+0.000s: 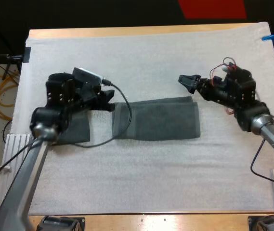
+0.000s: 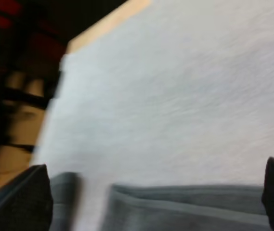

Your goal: Pick towel from pile fold and stack

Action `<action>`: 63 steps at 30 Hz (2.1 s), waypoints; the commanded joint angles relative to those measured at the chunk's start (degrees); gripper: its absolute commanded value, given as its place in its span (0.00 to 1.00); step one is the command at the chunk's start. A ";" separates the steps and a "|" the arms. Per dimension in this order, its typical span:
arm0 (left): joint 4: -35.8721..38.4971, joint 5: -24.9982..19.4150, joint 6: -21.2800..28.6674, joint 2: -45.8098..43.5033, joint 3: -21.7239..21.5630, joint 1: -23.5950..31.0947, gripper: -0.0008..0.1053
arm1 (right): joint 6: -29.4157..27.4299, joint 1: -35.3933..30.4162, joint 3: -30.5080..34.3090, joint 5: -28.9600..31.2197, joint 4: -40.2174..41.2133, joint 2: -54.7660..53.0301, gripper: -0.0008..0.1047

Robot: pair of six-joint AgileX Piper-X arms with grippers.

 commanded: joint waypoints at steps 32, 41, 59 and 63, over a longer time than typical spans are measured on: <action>21.93 5.13 -5.12 -16.99 4.38 0.06 0.67 | -17.51 -3.74 -3.68 -4.97 29.82 10.36 0.82; 21.95 5.13 -5.12 -16.99 4.38 0.06 0.67 | -16.50 -1.25 -3.68 -12.81 28.38 14.25 0.78; 21.95 5.58 -5.12 -16.99 4.38 0.06 0.67 | -13.81 -0.63 -3.68 -4.95 27.99 12.53 0.01; 21.95 5.58 -5.12 -16.99 4.38 0.06 0.67 | -18.40 -0.63 -3.68 7.66 32.13 6.81 0.01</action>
